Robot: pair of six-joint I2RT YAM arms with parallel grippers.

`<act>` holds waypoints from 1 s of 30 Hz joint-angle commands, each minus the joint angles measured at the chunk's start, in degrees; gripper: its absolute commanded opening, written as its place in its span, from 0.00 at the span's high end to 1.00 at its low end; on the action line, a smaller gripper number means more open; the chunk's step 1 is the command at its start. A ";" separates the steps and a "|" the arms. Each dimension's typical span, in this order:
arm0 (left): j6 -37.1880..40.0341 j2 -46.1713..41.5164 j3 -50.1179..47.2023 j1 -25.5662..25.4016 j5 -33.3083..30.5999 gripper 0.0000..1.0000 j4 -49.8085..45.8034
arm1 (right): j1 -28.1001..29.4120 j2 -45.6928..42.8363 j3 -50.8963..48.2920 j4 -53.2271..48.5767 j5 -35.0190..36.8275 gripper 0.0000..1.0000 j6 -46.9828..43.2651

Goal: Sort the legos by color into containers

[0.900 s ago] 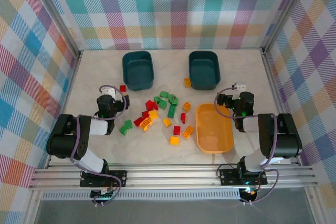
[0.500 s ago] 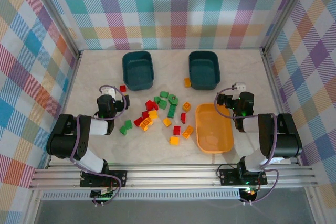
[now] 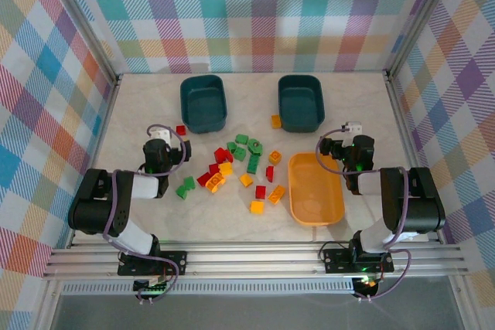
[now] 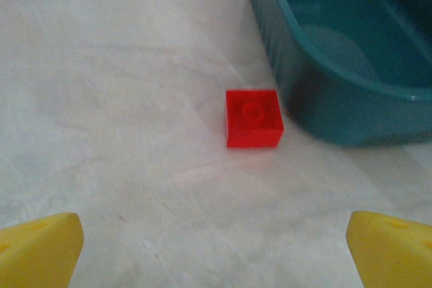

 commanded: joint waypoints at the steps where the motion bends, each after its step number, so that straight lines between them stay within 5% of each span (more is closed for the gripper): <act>1: 1.15 -7.70 8.04 -0.19 2.05 0.00 -15.15 | 2.99 -8.57 5.65 -13.81 2.98 0.00 -2.83; 6: -6.82 -19.82 15.30 -1.78 5.88 0.00 -21.91 | 6.35 -19.06 25.95 -50.97 13.54 0.00 13.88; 8: -13.14 -21.95 19.92 -2.47 4.51 0.00 -27.08 | 6.26 -19.86 32.61 -62.30 11.48 0.00 16.97; 13: -34.74 -21.04 30.84 -2.67 3.44 0.00 -40.65 | 5.76 -26.28 28.38 -66.28 5.66 0.00 24.84; 16: -51.02 -17.73 34.28 -1.90 -3.88 0.00 -55.02 | 5.78 -27.83 27.92 -74.63 3.36 0.13 27.84; 20: -51.97 -11.09 30.76 1.87 10.63 0.00 -46.35 | 5.78 -26.04 26.70 -83.01 0.61 0.24 27.33; 24: -46.61 -0.57 39.69 1.83 19.90 0.08 -53.22 | 5.78 -24.13 22.46 -86.30 -0.31 0.30 27.40; 30: -39.91 6.11 47.65 0.22 19.99 0.17 -63.19 | 5.78 -22.13 17.41 -83.86 -0.52 0.36 29.06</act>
